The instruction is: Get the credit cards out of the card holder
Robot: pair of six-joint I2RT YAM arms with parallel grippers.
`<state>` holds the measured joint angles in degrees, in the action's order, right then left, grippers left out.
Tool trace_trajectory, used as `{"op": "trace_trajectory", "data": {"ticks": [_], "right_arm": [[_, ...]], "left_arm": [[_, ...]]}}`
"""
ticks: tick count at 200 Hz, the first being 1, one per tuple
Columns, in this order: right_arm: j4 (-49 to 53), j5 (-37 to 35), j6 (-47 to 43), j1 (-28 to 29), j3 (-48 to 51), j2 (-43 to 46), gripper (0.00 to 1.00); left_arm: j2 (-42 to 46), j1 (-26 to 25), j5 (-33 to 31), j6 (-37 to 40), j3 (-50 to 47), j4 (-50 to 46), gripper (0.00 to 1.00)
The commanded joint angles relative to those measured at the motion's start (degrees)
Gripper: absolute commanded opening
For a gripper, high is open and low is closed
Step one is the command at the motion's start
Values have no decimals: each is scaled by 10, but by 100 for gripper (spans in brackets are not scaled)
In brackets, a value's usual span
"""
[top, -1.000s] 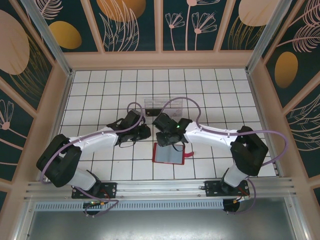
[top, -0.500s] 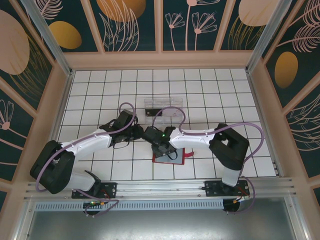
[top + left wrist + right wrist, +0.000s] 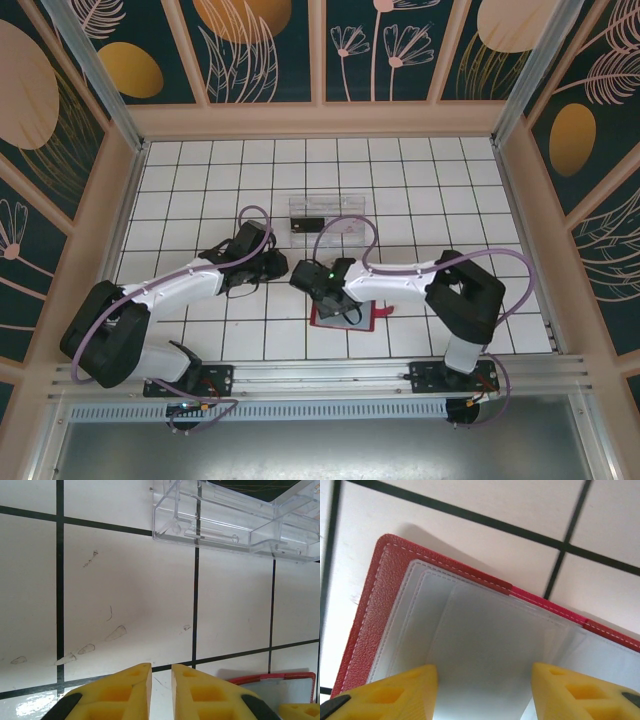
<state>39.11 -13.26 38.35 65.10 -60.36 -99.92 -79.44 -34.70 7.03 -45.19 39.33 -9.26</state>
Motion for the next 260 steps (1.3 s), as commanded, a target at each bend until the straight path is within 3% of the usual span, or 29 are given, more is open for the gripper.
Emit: {"op": "trace_trajectory", "data": {"ticks": [1, 83, 105, 132, 138, 160, 168, 194, 238, 260], "right_arm": [[32, -29, 27, -7, 25, 28, 53], [7, -19, 37, -50, 67, 127, 52], [-14, -17, 17, -95, 85, 171, 53], [-50, -32, -32, -195, 115, 226, 65], [-66, -35, -46, -223, 122, 238, 70], [-133, -30, -104, -327, 148, 271, 94], [-158, -29, -122, -364, 154, 277, 97], [-272, -51, -197, -452, 177, 276, 97], [-480, -107, -255, -592, 240, 256, 99], [-584, -90, -270, -649, 287, 249, 99]], "left_arm": [[3, 3, 5, 7, 1, -13, 19], [2, 3, -9, 13, 7, -19, 18], [-4, 4, -31, 26, 19, -28, 18], [-4, 4, -97, 60, 28, -38, 20], [-4, 4, -120, 67, 31, -42, 24], [1, 11, -190, 90, 36, -44, 58], [2, 13, -214, 101, 35, -41, 72], [5, 26, -310, 120, 46, -47, 98], [7, 45, -522, 151, 40, -24, 99], [31, 67, -603, 160, 0, 31, 99]]}}
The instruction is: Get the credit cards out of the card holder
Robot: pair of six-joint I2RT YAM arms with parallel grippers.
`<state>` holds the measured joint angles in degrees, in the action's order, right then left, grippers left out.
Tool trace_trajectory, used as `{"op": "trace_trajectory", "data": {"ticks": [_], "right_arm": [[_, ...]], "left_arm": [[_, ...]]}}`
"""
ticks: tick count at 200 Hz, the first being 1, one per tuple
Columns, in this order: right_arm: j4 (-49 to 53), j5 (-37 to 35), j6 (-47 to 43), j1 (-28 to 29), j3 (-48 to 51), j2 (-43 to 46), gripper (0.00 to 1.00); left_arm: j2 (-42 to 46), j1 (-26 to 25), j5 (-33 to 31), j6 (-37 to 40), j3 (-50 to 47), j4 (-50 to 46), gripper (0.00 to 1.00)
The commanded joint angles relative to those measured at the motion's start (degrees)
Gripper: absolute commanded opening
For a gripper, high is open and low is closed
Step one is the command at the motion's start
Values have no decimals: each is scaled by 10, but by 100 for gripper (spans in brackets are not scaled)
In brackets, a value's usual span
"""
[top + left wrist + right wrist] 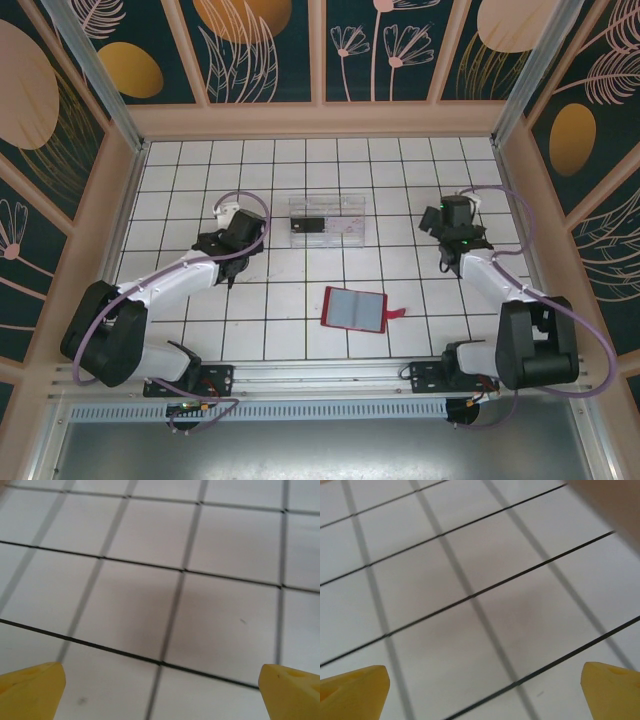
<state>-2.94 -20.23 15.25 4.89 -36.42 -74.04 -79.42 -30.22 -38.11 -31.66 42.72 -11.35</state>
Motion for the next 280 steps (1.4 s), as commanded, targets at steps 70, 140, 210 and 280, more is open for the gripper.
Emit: {"op": "trace_trajectory", "data": {"ticks": [70, 140, 210, 280], "right_arm": [[-609, 131, -86, -89, 227, -64, 98], [-684, 171, -139, -60, 231, -138, 99], [-683, 171, -139, -60, 231, -138, 99], [-683, 171, -139, -59, 231, -138, 99]], "left_arm": [[155, 182, -60, 179, -242, 475, 99], [35, 250, 83, 241, -302, 741, 98], [-60, 274, 207, 262, -285, 821, 99], [-81, 280, 250, 272, -294, 852, 99]]}}
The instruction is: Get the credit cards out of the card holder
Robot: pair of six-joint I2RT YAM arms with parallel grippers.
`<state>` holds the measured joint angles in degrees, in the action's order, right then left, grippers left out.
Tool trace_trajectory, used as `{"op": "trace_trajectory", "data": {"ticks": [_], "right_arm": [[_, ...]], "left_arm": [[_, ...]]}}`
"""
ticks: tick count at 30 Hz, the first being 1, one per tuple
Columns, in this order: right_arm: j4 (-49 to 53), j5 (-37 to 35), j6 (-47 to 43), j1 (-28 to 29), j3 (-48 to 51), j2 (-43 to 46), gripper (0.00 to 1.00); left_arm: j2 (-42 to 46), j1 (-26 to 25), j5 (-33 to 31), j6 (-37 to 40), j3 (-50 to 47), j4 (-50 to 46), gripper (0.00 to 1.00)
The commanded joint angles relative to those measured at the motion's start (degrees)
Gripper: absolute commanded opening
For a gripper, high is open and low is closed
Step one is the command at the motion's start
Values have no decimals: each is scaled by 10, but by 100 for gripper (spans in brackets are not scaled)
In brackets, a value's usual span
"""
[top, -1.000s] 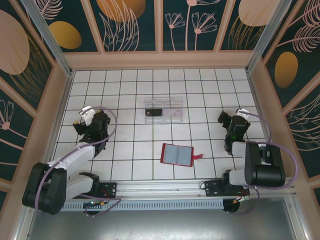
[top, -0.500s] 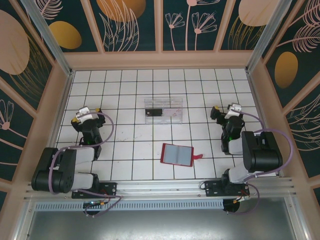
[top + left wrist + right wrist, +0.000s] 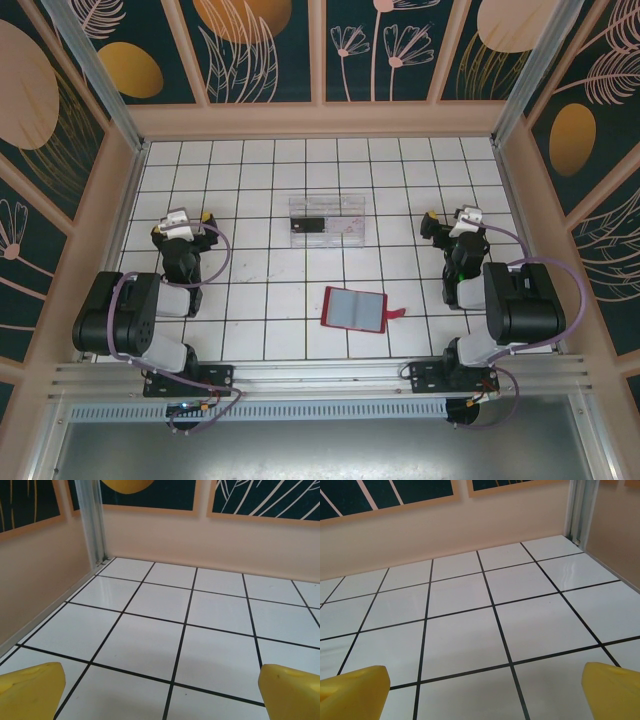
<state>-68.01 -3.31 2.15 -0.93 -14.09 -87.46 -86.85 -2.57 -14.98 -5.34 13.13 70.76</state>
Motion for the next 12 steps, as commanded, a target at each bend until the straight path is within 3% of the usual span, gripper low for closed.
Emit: {"op": "trace_trajectory", "data": {"ticks": [1, 12], "right_arm": [[-33, 1, -8, -2, 7, -4, 99], [-34, 22, -12, -8, 8, -6, 99]], "left_arm": [[-7, 4, 19, 9, 2, 31, 99], [-3, 4, 17, 10, -4, 38, 99]]}}
